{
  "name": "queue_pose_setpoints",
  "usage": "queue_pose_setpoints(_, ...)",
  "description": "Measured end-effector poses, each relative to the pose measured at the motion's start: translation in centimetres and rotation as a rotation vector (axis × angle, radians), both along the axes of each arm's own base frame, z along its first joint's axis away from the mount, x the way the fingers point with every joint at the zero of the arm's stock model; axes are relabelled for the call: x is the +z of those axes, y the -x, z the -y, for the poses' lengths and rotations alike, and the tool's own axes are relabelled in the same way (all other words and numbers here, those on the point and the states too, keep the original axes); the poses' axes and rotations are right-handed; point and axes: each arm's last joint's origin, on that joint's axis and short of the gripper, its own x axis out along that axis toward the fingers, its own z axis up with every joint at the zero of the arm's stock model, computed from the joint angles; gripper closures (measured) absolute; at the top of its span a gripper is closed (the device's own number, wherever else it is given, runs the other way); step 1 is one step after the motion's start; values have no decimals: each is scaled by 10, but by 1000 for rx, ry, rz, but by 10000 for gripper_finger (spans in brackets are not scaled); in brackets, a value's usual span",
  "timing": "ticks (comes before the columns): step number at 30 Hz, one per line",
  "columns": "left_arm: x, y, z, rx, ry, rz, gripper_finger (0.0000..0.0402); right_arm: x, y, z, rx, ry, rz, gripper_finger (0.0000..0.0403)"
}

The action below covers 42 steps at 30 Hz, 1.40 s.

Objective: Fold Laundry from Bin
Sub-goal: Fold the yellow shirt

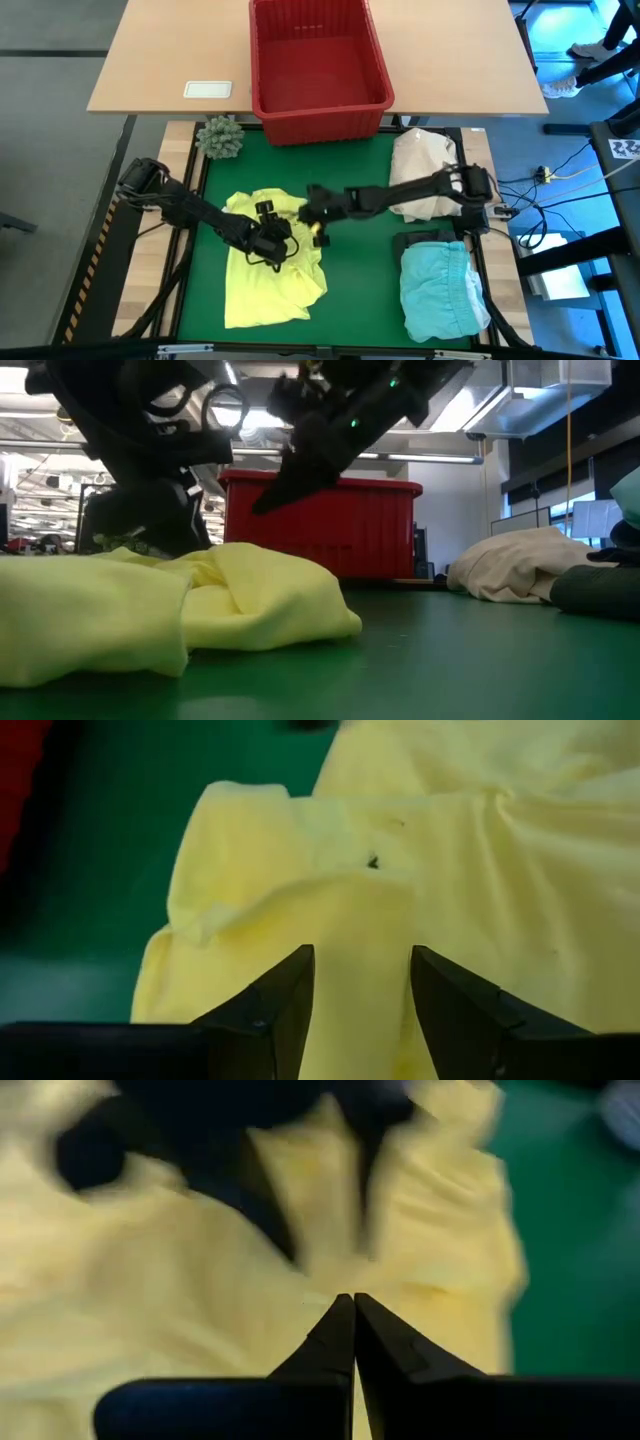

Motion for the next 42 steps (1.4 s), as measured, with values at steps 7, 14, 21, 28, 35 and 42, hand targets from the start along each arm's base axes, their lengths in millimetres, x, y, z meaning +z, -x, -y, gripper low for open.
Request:
queue_pose_setpoints(7, -7, -1, -5, -12, -25, -3, 264, -16, 12, -57, 78, -81, 46, 395)
queue_pose_setpoints(14, -13, -1, -11, 14, -25, 32, 370, -38, 29, -89, 78, -146, 72, 395)
queue_pose_setpoints(21, 2, -2, -8, 24, -78, 85, 397, -45, 36, -93, 21, -149, 52, 395)
queue_pose_setpoints(28, 16, 10, -10, 59, -89, 94, 397, -47, 36, -92, 15, -146, 41, 395)
queue_pose_setpoints(35, 17, 17, -8, 80, -80, 67, 397, -46, 36, -92, 16, -147, 46, 395)
queue_pose_setpoints(42, 17, 15, -7, 78, -52, 94, 397, -34, 28, -94, 6, -201, 193, 395)
